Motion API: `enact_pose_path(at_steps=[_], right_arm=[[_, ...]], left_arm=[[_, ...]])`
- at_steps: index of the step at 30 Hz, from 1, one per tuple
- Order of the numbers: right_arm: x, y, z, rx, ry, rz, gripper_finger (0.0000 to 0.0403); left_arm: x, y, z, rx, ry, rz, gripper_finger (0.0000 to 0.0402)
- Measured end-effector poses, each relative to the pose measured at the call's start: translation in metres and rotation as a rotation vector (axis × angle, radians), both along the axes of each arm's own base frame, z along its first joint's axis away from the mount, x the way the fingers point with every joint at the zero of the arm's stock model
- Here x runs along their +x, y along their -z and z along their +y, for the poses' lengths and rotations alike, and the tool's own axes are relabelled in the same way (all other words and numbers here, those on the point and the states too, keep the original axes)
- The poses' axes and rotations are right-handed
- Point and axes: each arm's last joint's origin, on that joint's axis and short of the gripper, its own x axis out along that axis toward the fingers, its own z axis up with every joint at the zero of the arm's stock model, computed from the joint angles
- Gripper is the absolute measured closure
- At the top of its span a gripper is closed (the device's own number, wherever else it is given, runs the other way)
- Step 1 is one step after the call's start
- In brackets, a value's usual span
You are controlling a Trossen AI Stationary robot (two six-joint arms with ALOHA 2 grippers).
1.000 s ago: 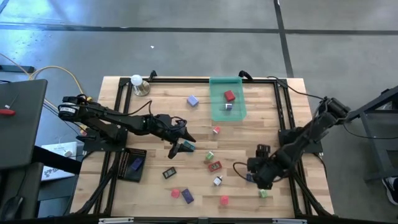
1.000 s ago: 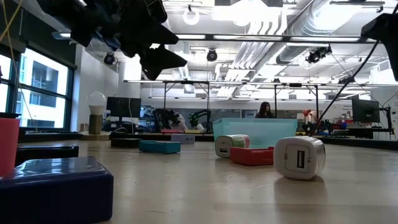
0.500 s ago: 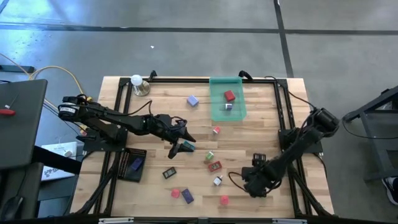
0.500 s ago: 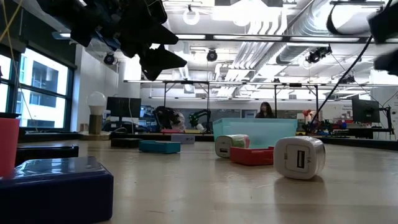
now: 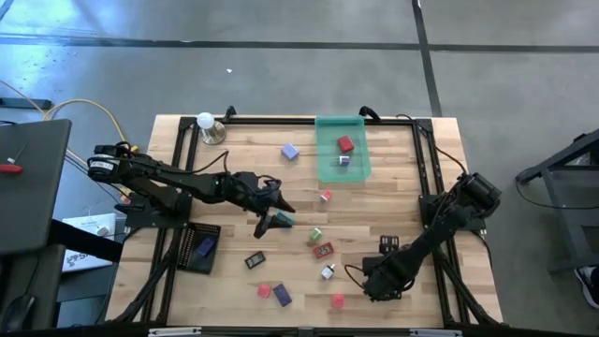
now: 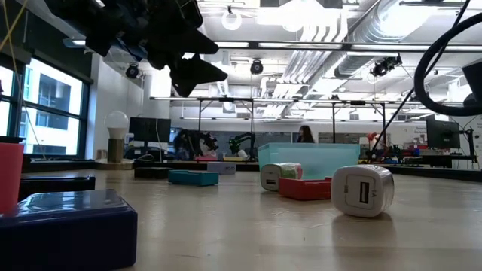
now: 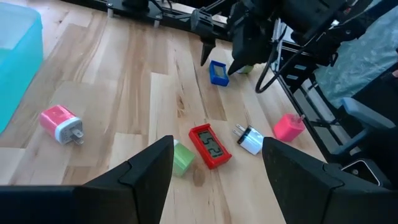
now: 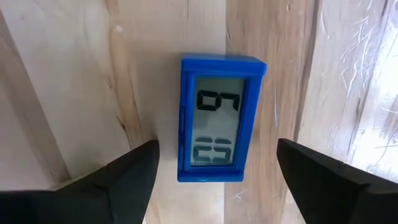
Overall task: Pick & Place Office items
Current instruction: Put the top blue digital timer into the black bin
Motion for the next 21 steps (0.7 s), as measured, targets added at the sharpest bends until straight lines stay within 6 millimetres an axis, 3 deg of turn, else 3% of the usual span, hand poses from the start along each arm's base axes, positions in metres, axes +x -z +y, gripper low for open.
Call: enact_pose_path(at_steps=[6,13,21], right_arm=[[0.002,0.001,0.003,0.031,0.001,-0.024,0.0136],[0.004,0.001,0.004,0.043,0.001,-0.036,0.0276],[0.008,-0.001,-0.007,-0.043,0.025,-0.062,0.0276]], left_arm=[[0.0,0.0,0.0,0.0,0.0,0.001,0.0162],[0.0,0.0,-0.002,0.0,0.007,0.001,0.0162],[-0.001,0.0,-0.009,0.038,0.03,-0.009,0.0162]])
